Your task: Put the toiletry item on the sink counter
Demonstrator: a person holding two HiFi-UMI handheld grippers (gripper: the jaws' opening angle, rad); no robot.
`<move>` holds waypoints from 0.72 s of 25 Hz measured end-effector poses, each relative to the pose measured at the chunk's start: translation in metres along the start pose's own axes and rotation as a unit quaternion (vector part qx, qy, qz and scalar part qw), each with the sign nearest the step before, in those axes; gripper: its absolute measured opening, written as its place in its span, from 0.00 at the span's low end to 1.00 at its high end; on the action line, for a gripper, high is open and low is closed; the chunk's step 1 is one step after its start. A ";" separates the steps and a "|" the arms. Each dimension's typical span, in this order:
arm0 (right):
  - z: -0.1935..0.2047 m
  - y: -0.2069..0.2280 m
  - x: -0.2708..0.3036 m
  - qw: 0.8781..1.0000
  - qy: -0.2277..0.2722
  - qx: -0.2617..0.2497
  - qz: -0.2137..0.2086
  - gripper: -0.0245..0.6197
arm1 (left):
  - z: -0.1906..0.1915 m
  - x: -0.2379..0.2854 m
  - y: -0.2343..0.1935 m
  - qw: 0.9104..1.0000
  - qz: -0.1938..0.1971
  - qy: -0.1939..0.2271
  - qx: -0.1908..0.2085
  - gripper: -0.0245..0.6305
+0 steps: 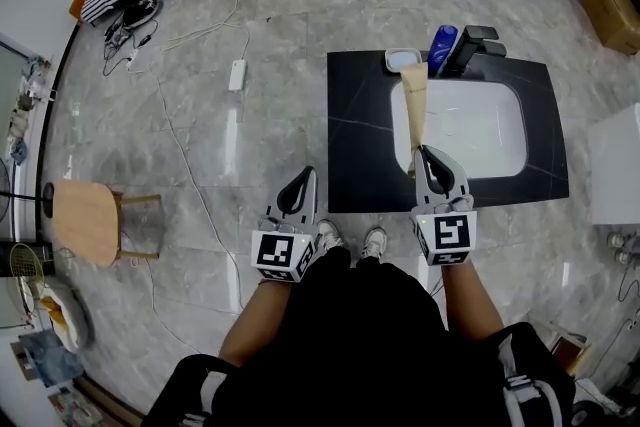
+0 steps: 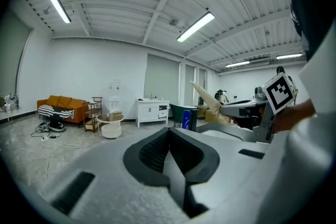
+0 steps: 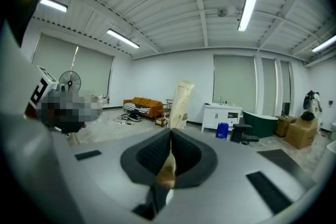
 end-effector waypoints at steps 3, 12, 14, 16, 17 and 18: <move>0.005 -0.007 0.013 1.000 -0.018 0.000 -0.003 0.05 | 0.003 0.008 -0.012 1.000 0.007 -0.002 0.002 0.05; 0.054 -0.024 0.064 0.995 -0.089 0.034 -0.002 0.05 | 0.015 0.029 -0.033 1.000 0.021 -0.012 -0.009 0.05; 0.070 -0.025 0.075 0.993 -0.112 0.033 0.000 0.05 | 0.023 0.029 -0.037 0.999 0.019 -0.022 -0.015 0.05; 0.086 -0.026 0.087 0.991 -0.130 0.032 0.005 0.05 | 0.033 0.031 -0.041 0.999 0.018 -0.035 -0.017 0.05; 0.094 -0.027 0.094 0.990 -0.140 0.032 0.008 0.05 | 0.037 0.032 -0.043 0.999 0.018 -0.041 -0.013 0.05; 0.102 -0.028 0.100 0.988 -0.151 0.033 0.009 0.05 | 0.040 0.032 -0.045 0.999 0.017 -0.046 -0.007 0.05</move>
Point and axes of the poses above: the fingertips, and each gripper's own axes: x forward along the fingers, y to its right, z out of its underside, the point moved 9 cm from there along -x, backward along the fingers, and after that the axes turned 3 degrees about x, right-handed, at the moved point
